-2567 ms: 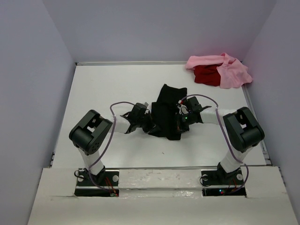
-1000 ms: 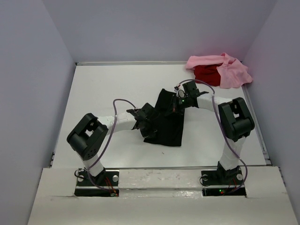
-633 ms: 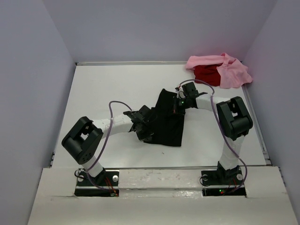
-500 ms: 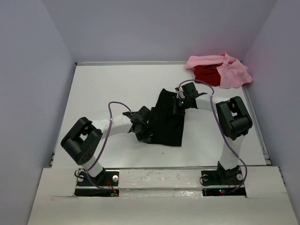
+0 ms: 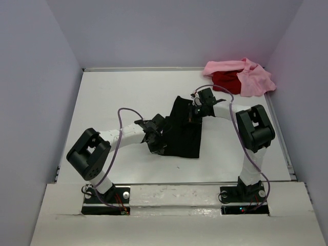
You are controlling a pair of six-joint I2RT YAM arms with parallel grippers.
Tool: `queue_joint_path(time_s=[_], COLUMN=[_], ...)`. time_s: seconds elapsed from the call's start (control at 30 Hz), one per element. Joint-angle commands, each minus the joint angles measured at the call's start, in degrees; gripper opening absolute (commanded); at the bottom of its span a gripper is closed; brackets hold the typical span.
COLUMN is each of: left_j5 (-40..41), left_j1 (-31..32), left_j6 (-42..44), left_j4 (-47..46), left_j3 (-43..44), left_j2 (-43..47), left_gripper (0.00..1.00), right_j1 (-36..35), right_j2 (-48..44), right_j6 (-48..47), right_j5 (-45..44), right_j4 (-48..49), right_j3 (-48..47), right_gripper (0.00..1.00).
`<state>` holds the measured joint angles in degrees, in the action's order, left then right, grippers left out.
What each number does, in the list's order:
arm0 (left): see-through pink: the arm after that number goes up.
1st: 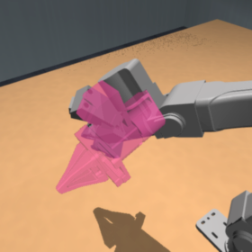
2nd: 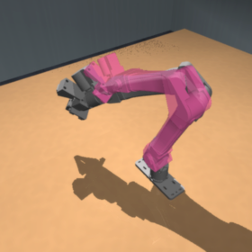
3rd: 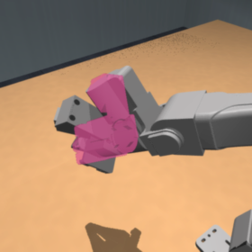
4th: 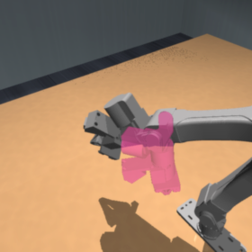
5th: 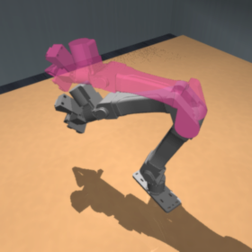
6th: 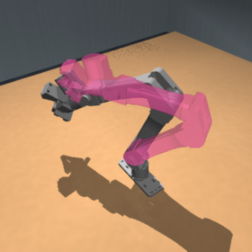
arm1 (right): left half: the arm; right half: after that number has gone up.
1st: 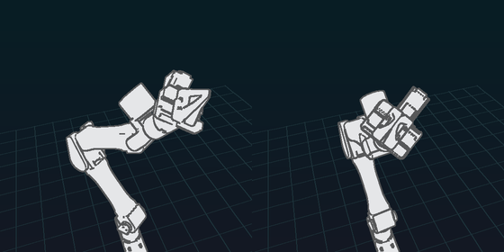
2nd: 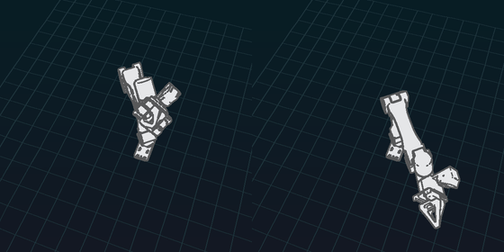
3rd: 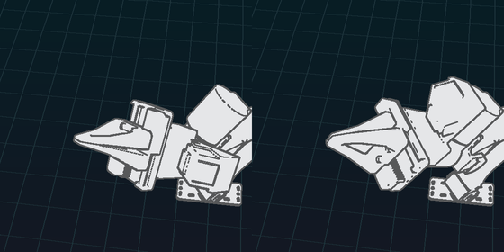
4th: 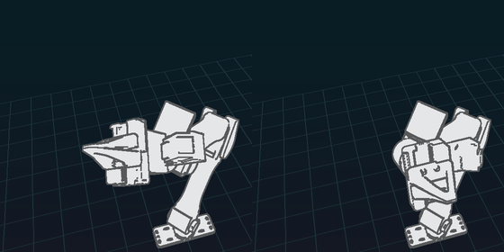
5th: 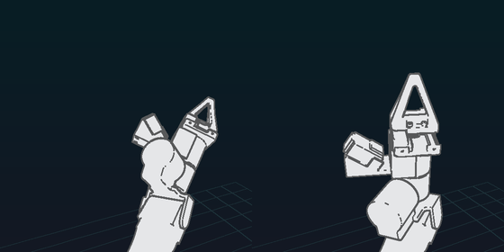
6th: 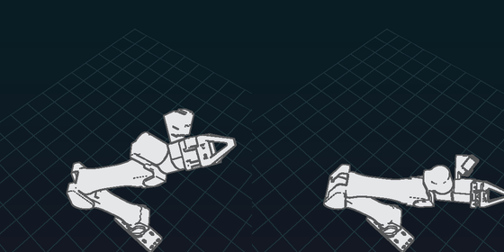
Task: Fold and stack the t-shirts
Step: Fold the tshirt
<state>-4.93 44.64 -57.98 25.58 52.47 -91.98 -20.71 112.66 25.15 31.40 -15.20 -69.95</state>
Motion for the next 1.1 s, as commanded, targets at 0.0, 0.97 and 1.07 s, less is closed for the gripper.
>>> queue_joint_path(time_s=[0.0,0.97,1.07], left_j5=[4.22,-17.47,-18.88], left_j1=[0.36,-18.19,-18.19], left_j6=[2.25,24.05,24.66], left_j4=[3.77,-10.72,-12.74], left_j3=[5.09,-4.56,-5.62], left_j2=[4.09,4.9,3.49], left_gripper=[0.0,0.73,0.73], right_j1=[0.06,11.04,11.04], right_j2=[-5.25,-43.05,-43.23], right_j6=[-1.42,5.43,7.89], right_j5=[-1.17,8.75,10.08], right_j4=[-6.31,-20.14,-16.8], right_j3=[-6.15,21.07,25.73], right_gripper=[0.0,0.98,0.98])
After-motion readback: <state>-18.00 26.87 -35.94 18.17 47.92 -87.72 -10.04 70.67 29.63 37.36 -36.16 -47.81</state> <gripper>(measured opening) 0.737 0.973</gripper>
